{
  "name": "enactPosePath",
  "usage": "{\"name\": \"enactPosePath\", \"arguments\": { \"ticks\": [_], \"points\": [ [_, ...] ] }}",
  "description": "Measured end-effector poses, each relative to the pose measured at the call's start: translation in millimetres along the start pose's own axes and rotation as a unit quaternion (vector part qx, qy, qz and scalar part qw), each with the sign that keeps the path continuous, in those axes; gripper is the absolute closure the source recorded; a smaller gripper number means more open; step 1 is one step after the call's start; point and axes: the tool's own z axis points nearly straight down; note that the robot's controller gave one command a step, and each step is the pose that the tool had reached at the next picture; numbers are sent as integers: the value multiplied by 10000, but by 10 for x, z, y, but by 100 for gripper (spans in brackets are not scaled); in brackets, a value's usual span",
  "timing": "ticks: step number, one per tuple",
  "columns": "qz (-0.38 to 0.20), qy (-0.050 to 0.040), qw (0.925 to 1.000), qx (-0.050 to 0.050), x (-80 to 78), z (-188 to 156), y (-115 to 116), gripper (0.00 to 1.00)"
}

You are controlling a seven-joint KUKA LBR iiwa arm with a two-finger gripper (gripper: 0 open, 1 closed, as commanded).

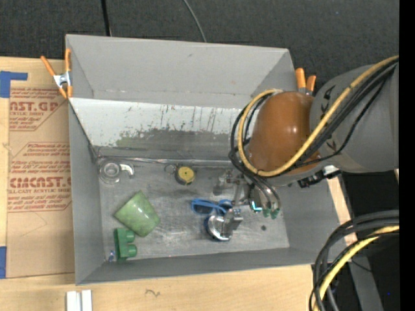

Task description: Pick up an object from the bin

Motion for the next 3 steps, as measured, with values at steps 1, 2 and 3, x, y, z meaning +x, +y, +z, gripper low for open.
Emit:
{"name": "enactPosePath", "arguments": {
  "ticks": [1, 2, 3],
  "points": [
    [-1082, -37, 9941, 6, 18, 631, 8, 0],
    [-1081, -56, 9941, 1, 5, 610, 13, 100],
    [-1435, -84, 9896, 22, -157, -852, -536, 100]
  ]
}}
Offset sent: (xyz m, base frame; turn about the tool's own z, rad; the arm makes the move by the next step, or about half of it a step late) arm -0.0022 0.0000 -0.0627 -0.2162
